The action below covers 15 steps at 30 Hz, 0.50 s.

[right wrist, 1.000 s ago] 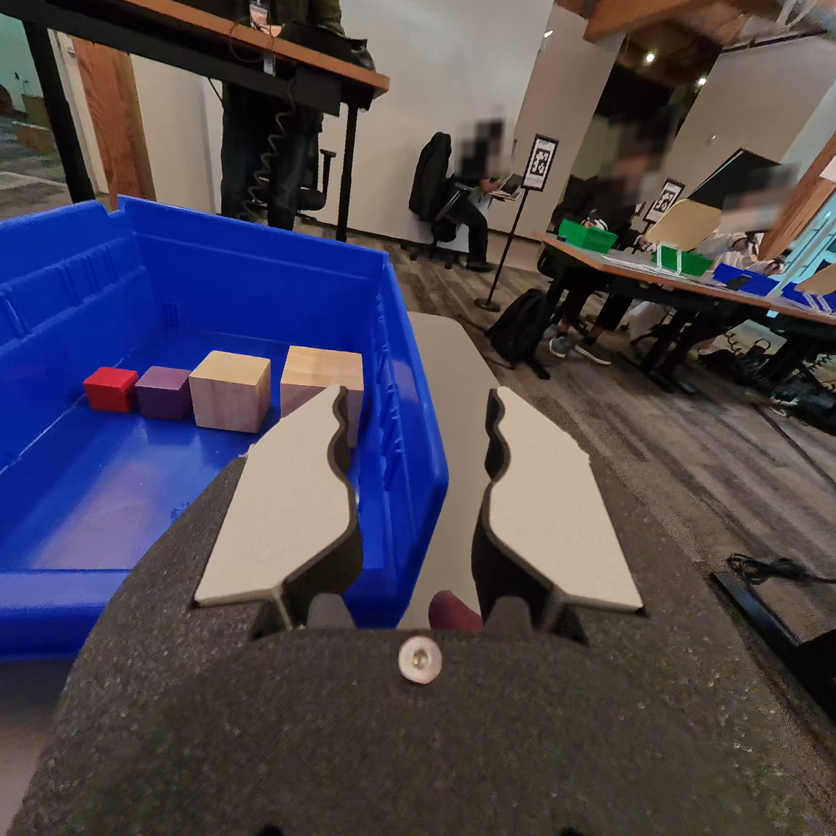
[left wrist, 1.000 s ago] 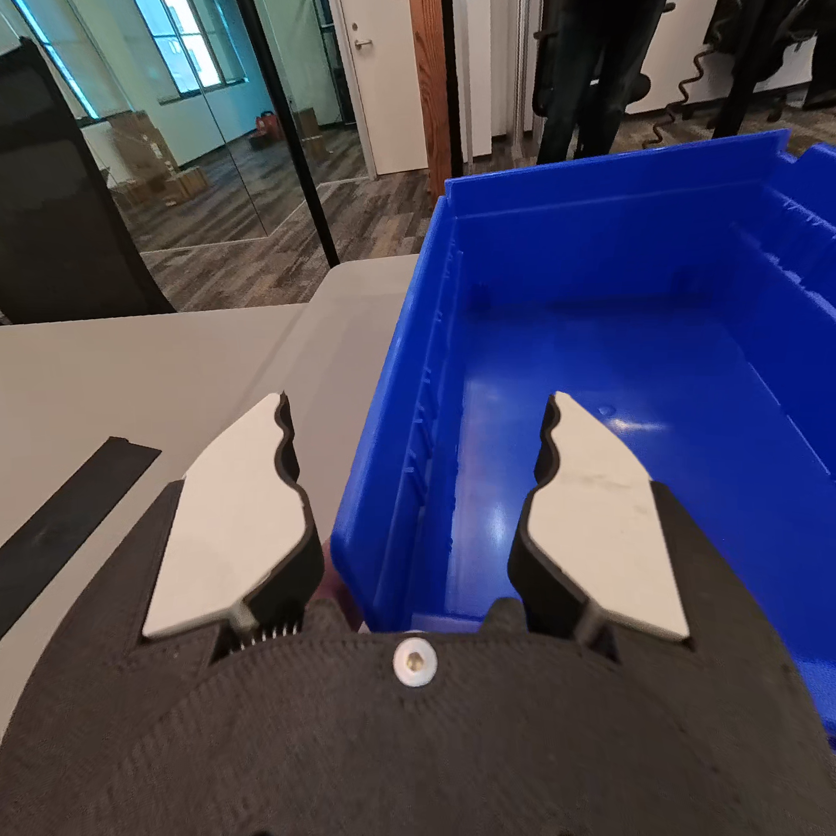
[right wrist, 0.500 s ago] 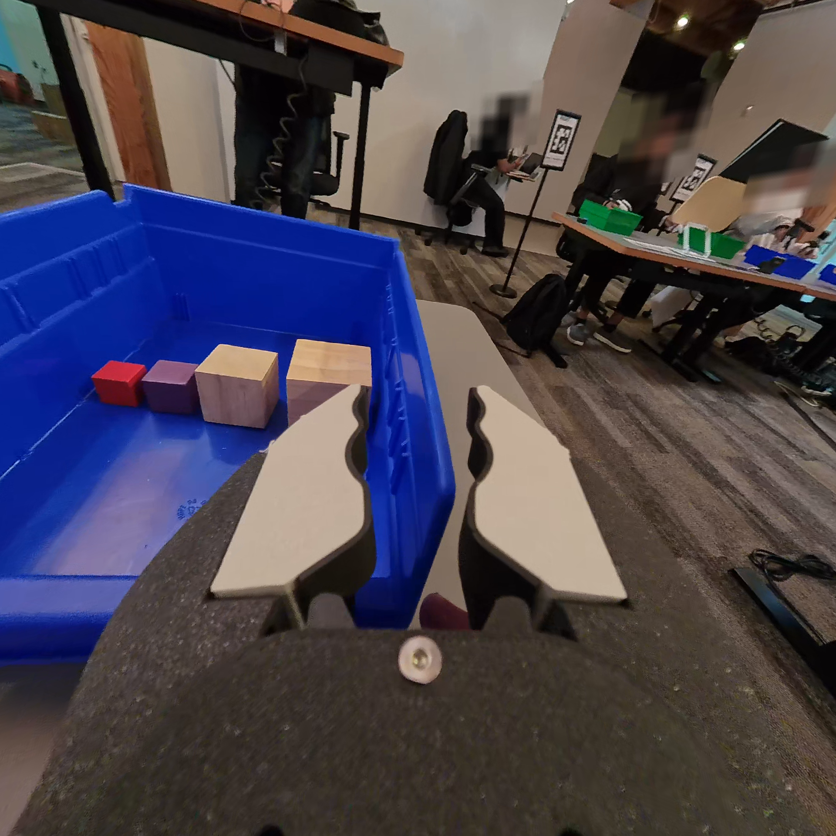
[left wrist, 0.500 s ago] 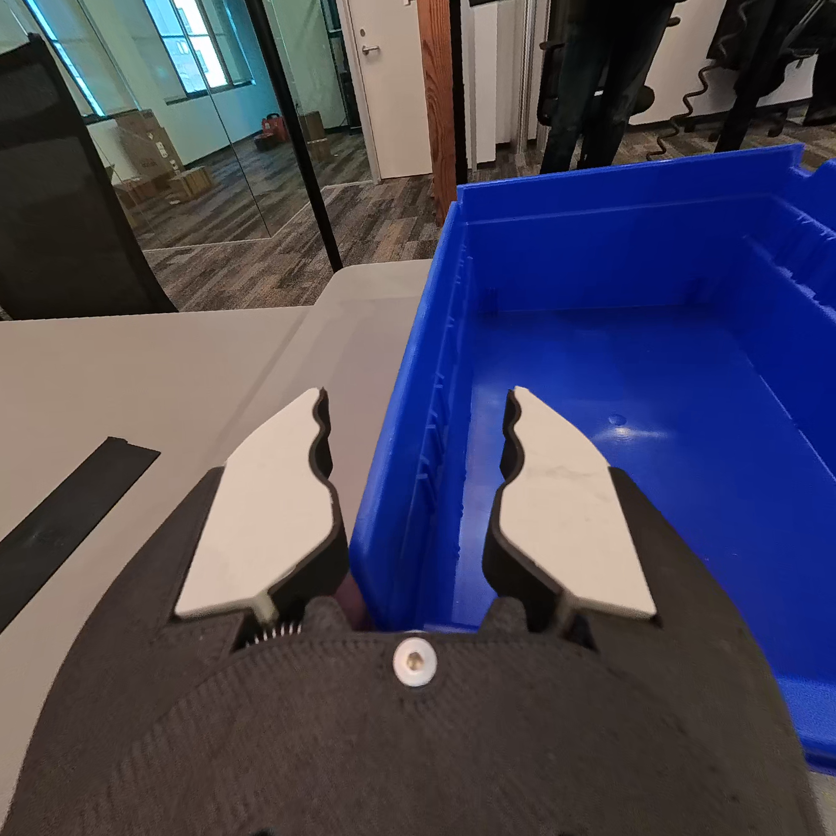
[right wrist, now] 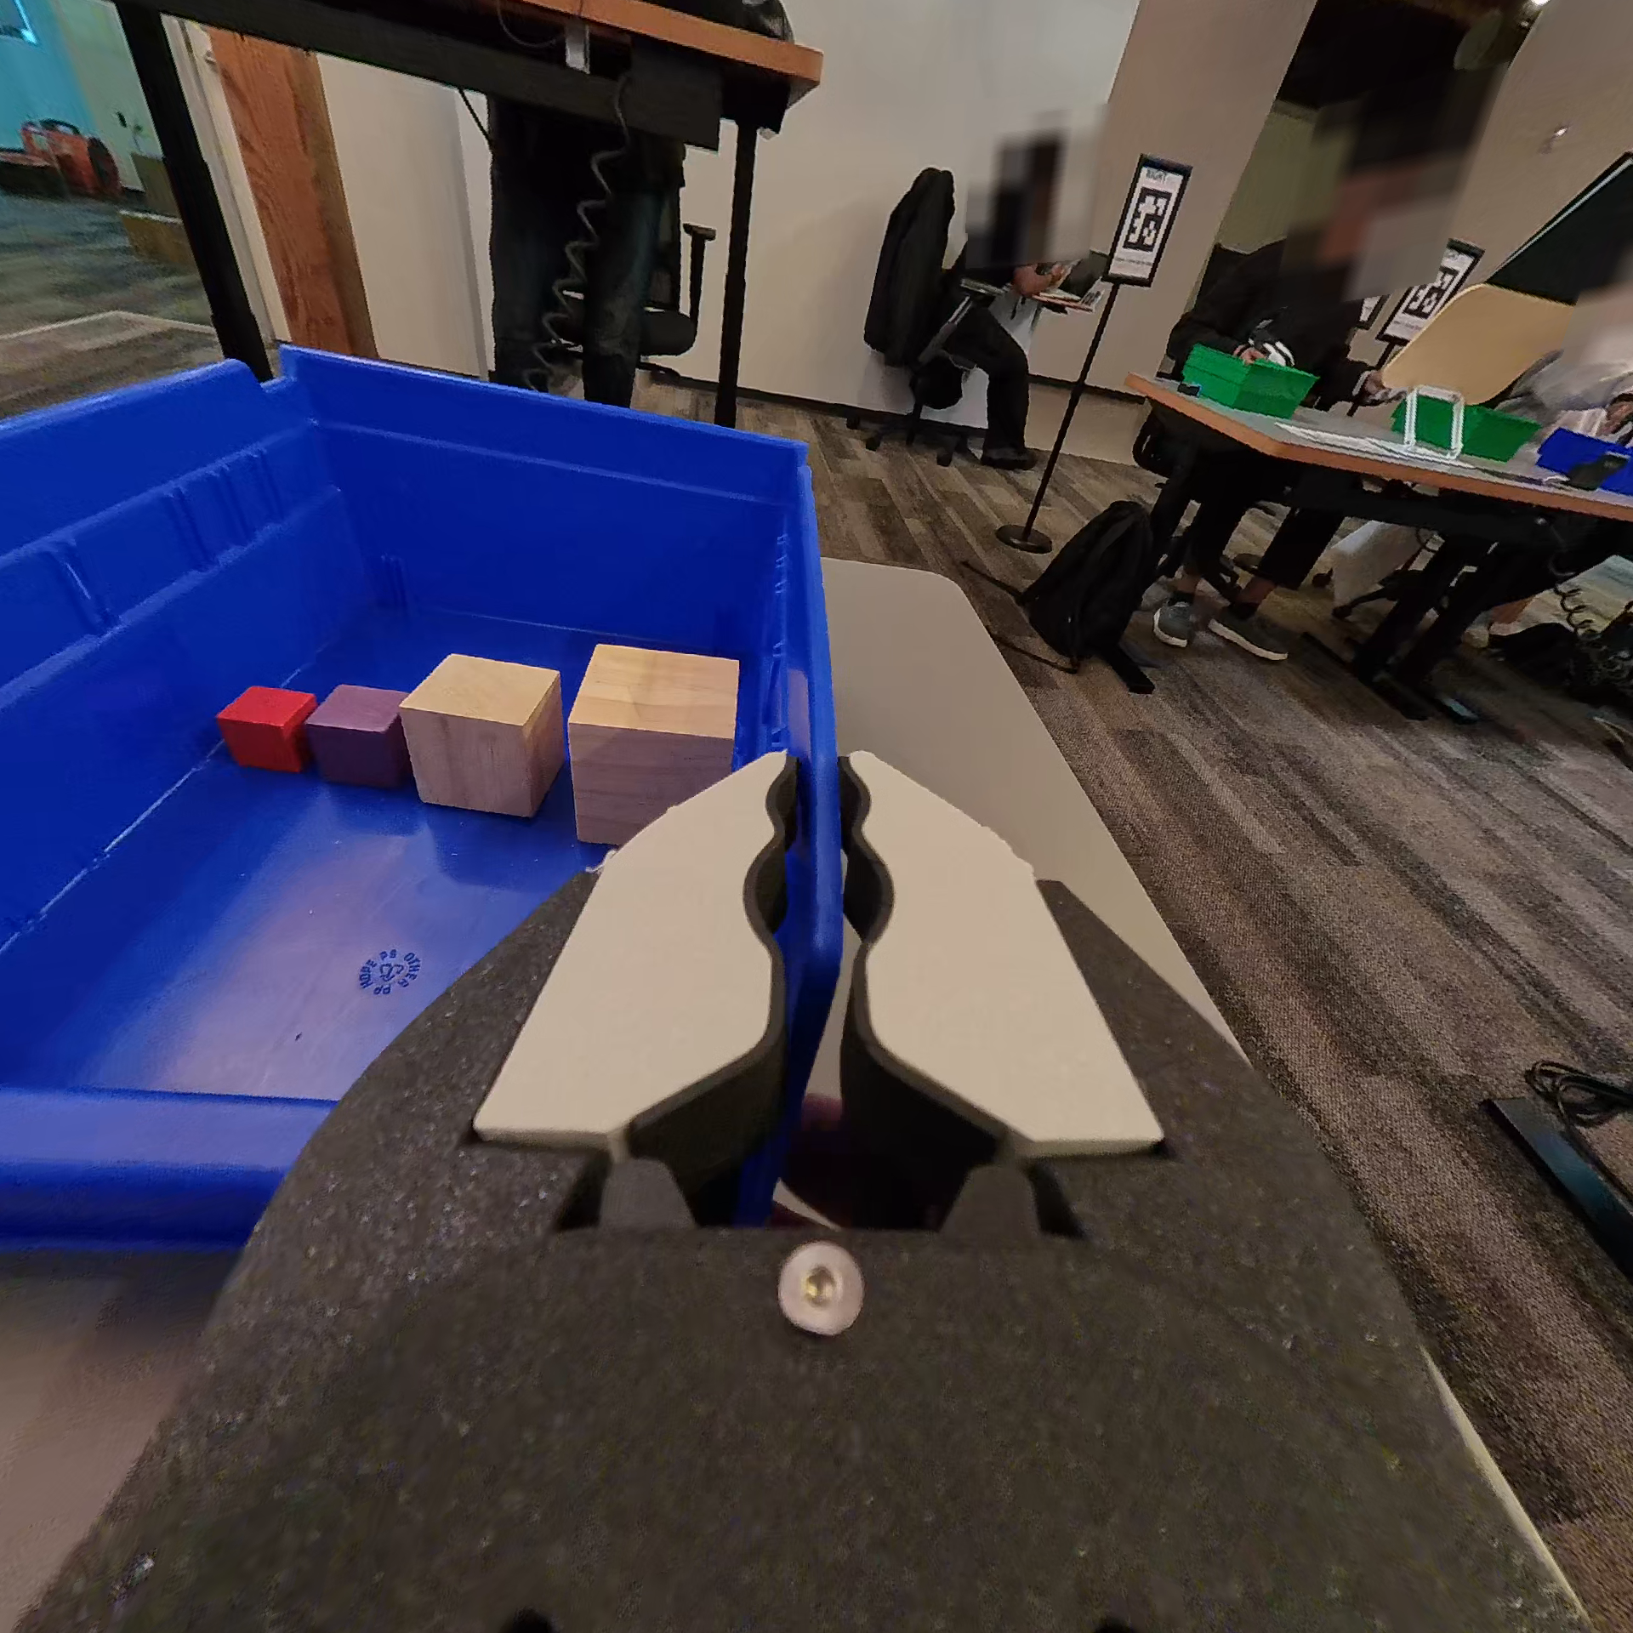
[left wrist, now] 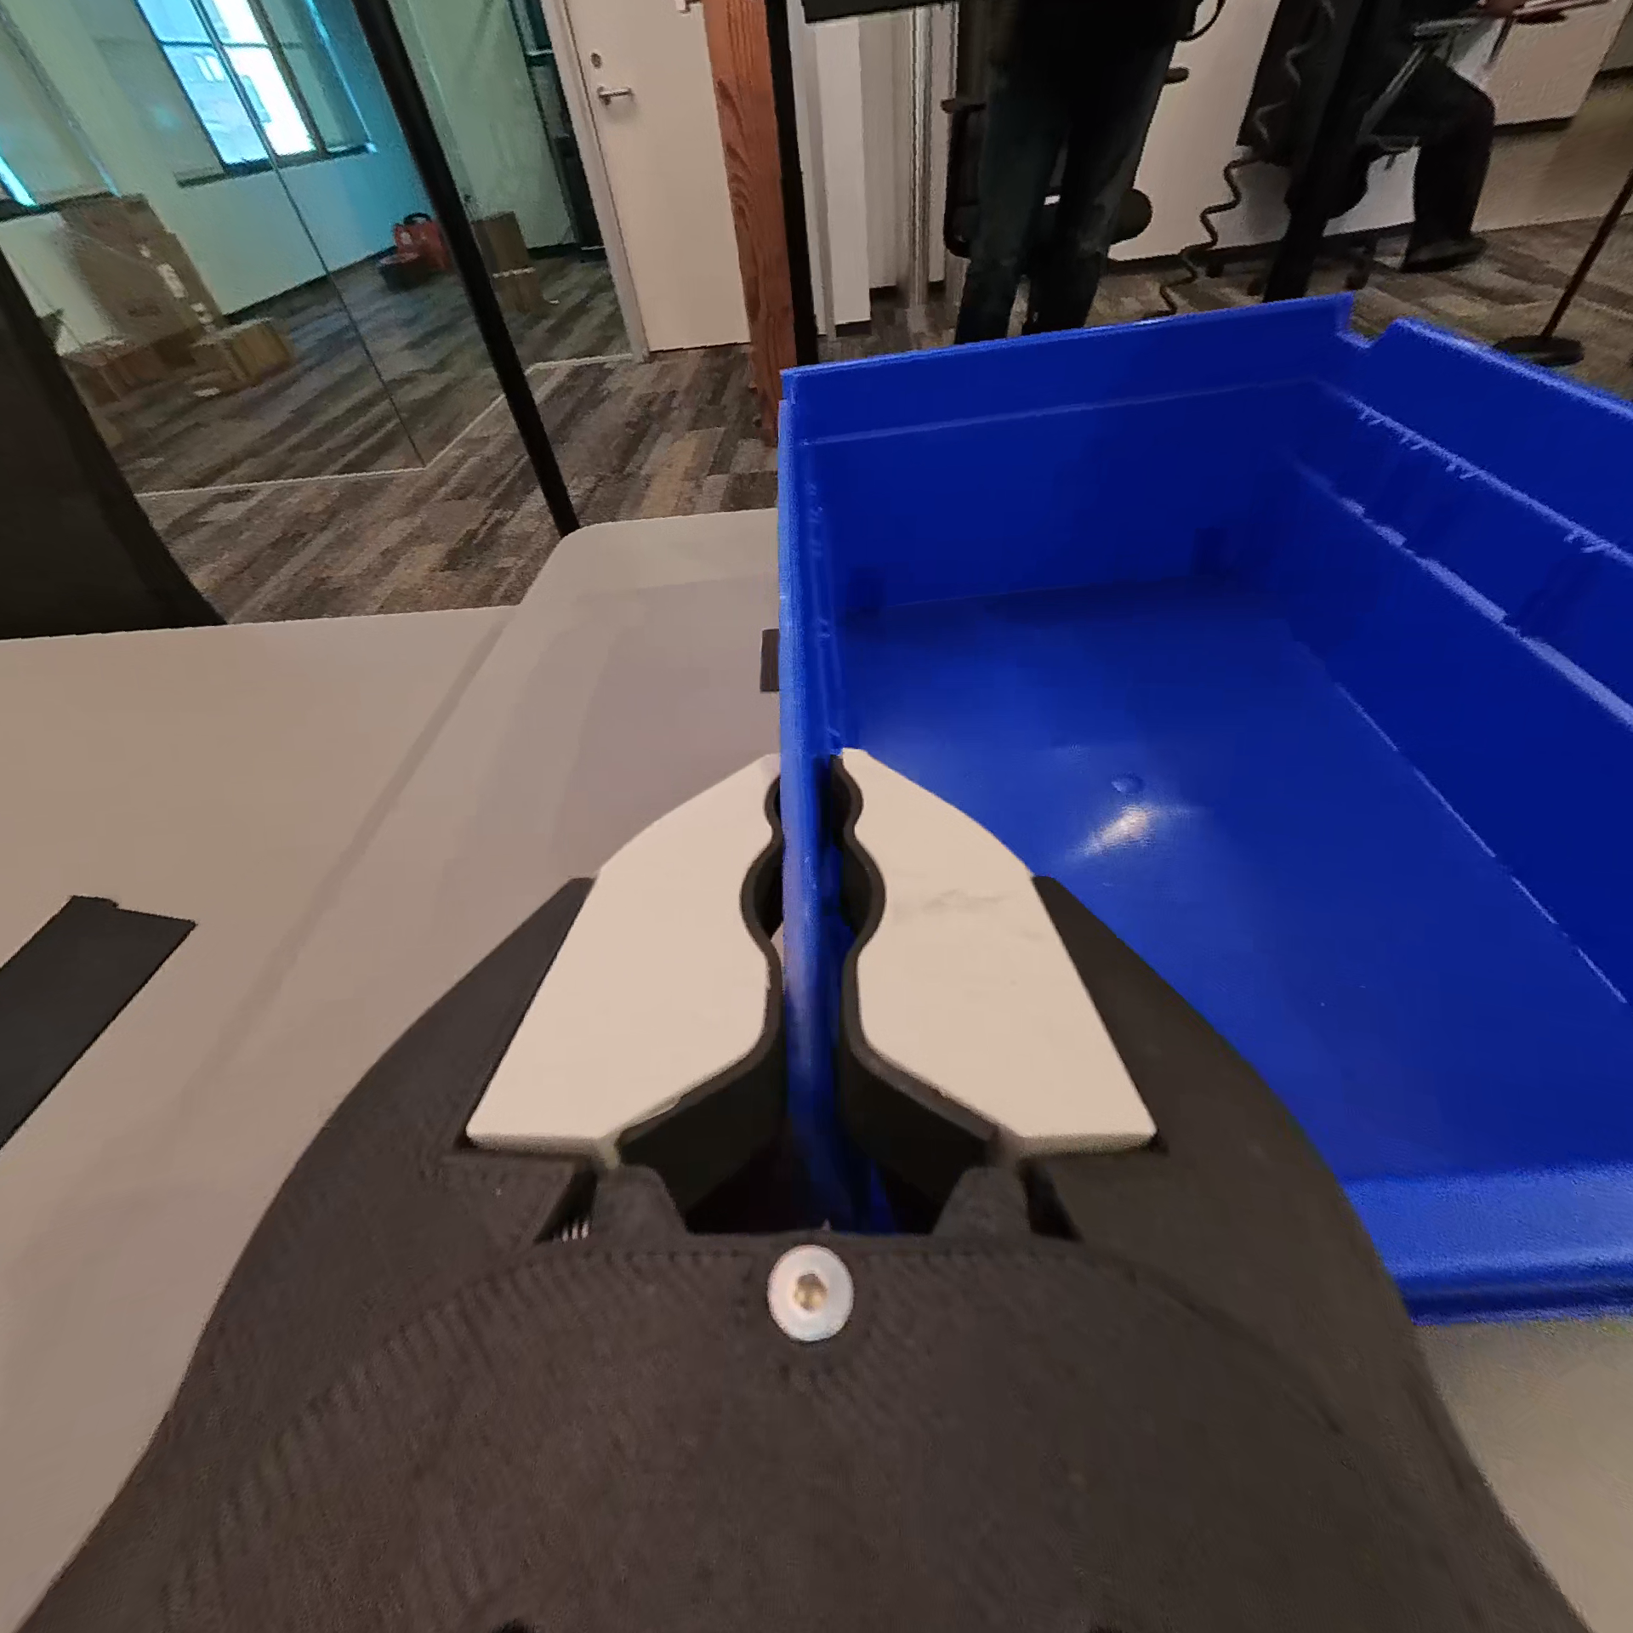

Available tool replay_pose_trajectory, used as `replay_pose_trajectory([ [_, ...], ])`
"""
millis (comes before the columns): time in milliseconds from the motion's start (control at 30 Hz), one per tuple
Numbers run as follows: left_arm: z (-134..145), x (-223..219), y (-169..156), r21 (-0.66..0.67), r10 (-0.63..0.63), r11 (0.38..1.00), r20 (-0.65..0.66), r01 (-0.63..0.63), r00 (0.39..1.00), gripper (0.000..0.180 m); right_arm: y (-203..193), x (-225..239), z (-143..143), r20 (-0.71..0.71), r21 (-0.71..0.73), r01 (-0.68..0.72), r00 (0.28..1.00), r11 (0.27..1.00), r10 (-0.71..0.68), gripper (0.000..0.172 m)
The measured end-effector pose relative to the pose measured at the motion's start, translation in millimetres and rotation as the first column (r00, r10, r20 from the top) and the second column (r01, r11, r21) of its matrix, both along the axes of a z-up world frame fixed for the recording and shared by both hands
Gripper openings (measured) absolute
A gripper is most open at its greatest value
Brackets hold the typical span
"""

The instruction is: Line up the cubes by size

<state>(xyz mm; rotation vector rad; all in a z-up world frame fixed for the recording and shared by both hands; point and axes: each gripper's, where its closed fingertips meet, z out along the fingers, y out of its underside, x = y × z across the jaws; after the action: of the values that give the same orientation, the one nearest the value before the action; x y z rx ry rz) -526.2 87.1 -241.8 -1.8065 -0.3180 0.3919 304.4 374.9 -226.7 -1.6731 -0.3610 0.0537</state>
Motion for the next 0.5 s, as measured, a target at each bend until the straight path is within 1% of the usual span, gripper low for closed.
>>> replay_pose_trajectory([
  [267, 3.7, 1.9, -3.8, 0.064, -0.017, 0.998, 0.072, 0.012, 0.997, 0.003, -2.7, -3.1, -0.5, -0.015, -0.011, -0.036, 0.999, 0.999, 0.035, 0.005],
  [367, 5.7, 2.0, -7.7, 0.074, -0.016, 0.997, 0.075, 0.01, 0.997, 0.003, -5.4, -5.0, -0.6, -0.025, -0.017, -0.05, 0.998, 0.999, 0.05, 0.005],
  [500, 15.2, 3.4, -13.9, 0.088, -0.009, 0.996, 0.043, 0.005, 0.999, 0.003, -11.8, -7.0, -0.5, -0.026, -0.017, -0.053, 0.998, 0.998, 0.053, 0.005],
])
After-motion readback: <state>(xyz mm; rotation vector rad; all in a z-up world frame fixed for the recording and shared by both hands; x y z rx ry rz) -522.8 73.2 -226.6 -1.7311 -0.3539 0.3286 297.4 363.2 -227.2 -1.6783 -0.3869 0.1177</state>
